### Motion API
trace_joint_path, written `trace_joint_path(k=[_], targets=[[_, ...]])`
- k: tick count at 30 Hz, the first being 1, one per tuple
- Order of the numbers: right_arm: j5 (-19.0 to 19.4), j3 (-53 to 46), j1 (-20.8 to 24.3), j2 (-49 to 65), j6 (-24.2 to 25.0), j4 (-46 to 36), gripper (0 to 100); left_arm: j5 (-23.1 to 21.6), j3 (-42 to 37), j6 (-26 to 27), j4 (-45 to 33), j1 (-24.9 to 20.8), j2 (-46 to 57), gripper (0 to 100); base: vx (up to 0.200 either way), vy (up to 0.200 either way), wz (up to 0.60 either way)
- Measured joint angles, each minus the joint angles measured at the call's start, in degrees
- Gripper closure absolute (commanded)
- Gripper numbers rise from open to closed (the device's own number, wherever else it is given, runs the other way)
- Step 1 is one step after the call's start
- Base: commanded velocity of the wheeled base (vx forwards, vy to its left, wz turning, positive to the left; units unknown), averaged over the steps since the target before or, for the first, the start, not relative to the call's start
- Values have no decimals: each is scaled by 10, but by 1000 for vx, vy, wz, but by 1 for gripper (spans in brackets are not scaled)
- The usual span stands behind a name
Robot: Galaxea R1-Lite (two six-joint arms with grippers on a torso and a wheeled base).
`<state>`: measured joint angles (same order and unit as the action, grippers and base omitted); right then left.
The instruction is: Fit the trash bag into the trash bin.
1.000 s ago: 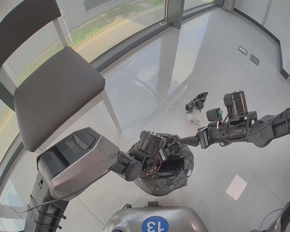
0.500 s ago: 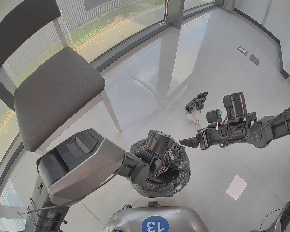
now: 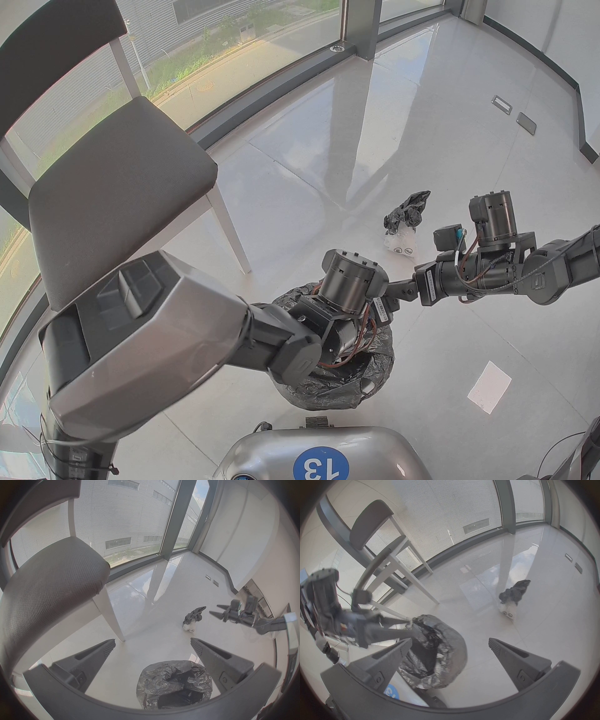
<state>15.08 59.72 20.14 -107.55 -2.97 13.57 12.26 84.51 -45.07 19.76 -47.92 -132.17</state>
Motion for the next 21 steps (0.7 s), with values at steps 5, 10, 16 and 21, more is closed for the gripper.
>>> trace_joint_path(k=[5, 10, 16, 21], targets=[[-6, -5, -26, 0, -1, 4, 0, 7, -25, 45, 7, 11, 29, 0, 0, 0, 0], [-5, -7, -38, 1, -2, 34, 0, 11, -63, 115, 13, 37, 70, 0, 0, 0, 0], [-13, -9, -56, 7, -5, 48, 0, 12, -100, 178, 14, 76, 117, 0, 0, 0, 0], [-19, -3, -74, 8, -12, 65, 0, 13, -118, 229, 24, 93, 138, 0, 0, 0, 0]])
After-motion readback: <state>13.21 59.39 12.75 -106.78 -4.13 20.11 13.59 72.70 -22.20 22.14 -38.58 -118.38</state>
